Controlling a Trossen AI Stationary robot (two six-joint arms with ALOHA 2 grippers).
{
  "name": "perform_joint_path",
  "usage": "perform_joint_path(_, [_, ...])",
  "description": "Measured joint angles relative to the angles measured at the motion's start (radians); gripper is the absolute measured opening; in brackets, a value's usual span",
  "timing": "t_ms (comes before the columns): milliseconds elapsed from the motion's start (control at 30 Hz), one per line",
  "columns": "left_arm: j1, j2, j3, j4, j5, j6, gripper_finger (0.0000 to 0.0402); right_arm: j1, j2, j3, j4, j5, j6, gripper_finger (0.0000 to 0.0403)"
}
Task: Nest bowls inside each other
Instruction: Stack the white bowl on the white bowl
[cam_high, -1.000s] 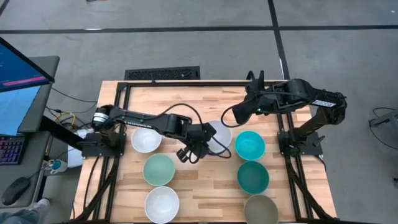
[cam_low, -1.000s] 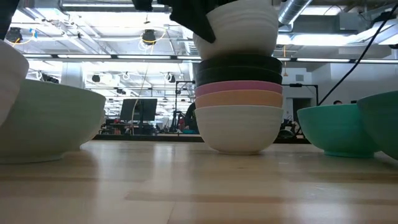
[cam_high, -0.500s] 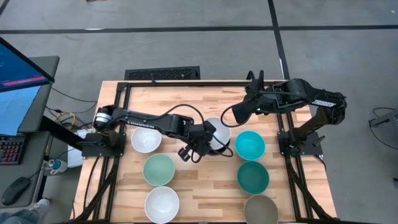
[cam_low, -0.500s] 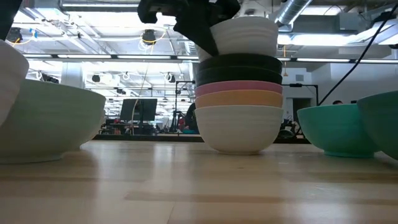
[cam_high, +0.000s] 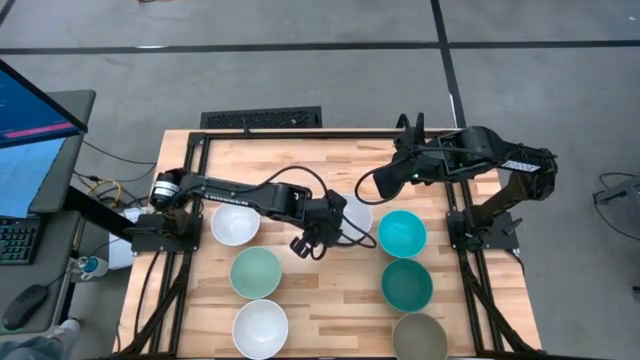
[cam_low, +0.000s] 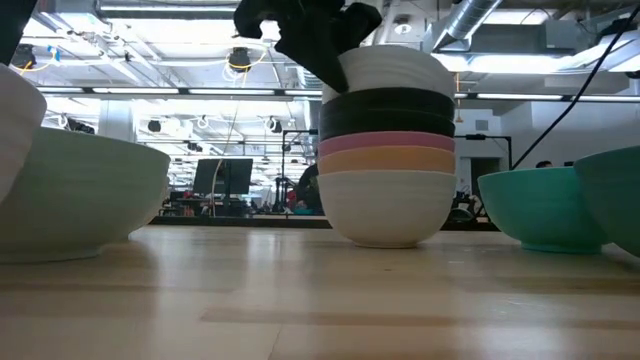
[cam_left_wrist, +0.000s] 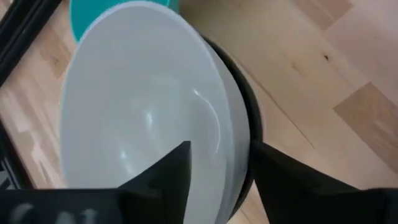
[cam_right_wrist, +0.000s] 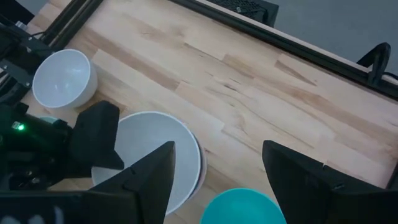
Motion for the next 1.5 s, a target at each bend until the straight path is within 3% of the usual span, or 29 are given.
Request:
perform_joint_path(200, [-0.004,0.000,0.000,-0.010,-0.021,-0.019,0.0159,0.000,0.000,0.000,-0.004,0.000,0.000,0.0265])
perform_joint_path(833, [-0.019,-0.004,0.097,-0.093,0.002,-0.075,0.0057,0.000,0.000,0.000,-0.007,-0.001,0.002,0.0265])
perform_joint_path(1000, [-0.013,-0.016,0.097,-0.265,-0.052,-0.108,0.0055,0.003,0.000,0.000,-0.007,-0.010,0.008,0.0265])
perform_joint_path(1100, [0.011,-0.042,0.083,-0.375,0.003,-0.195,0.0055,0.017,0.000,0.000,-0.007,-0.021,0.009,0.0265])
perform_joint_path(1300, [0.054,-0.224,-0.078,-0.262,0.065,-0.362,0.0055,0.049,0.000,-0.037,-0.008,-0.021,0.029,0.0265])
perform_joint_path(1500, [0.123,-0.548,-0.464,-0.106,-0.086,-0.706,0.0061,0.095,-0.014,-0.106,-0.007,-0.015,0.101,0.0265])
